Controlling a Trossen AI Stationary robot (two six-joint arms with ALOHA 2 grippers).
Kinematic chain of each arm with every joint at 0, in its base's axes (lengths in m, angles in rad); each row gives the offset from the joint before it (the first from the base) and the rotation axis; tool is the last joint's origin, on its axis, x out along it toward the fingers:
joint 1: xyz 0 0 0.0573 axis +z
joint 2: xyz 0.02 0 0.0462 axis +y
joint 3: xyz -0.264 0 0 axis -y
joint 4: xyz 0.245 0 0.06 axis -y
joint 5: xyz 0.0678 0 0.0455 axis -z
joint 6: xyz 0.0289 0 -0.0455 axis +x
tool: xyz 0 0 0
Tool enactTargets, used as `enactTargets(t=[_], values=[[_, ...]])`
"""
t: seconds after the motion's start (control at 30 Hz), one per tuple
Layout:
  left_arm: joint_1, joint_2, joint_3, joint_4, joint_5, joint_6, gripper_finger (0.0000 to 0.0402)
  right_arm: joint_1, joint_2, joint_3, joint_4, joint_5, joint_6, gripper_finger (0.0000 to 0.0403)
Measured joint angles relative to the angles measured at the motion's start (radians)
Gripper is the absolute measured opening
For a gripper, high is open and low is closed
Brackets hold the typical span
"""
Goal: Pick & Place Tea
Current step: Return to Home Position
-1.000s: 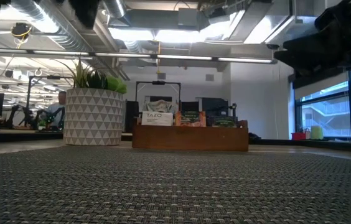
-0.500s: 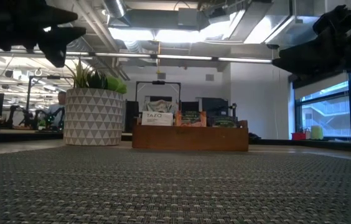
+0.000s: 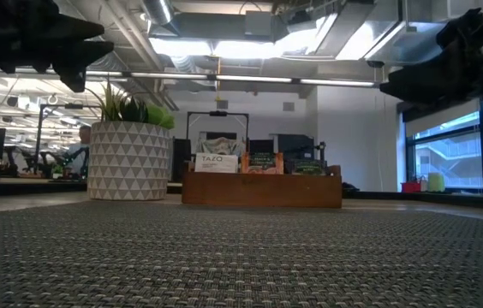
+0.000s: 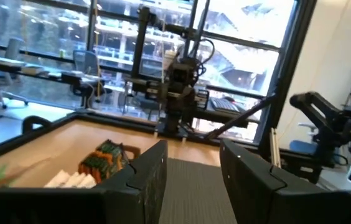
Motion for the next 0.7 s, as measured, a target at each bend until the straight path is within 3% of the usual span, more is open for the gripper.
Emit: enactTargets(t=[0.27, 0.53, 0.7], values=[[0.052, -0.191, 0.0, -0.178, 0.03, 0.006, 0.0144, 0.0, -0.175, 0.0, -0.166, -0.042, 0.023, 0.0173], [0.079, -0.191, 0.0, -0.247, 0.037, -0.042, 0.0143, 0.0, -0.363, 0.0, -0.302, -0.045, 0.024, 0.0173], [0.081, -0.191, 0.0, -0.247, 0.049, -0.033, 0.0144, -0.002, -0.368, 0.002, -0.314, -0.027, 0.005, 0.0173]])
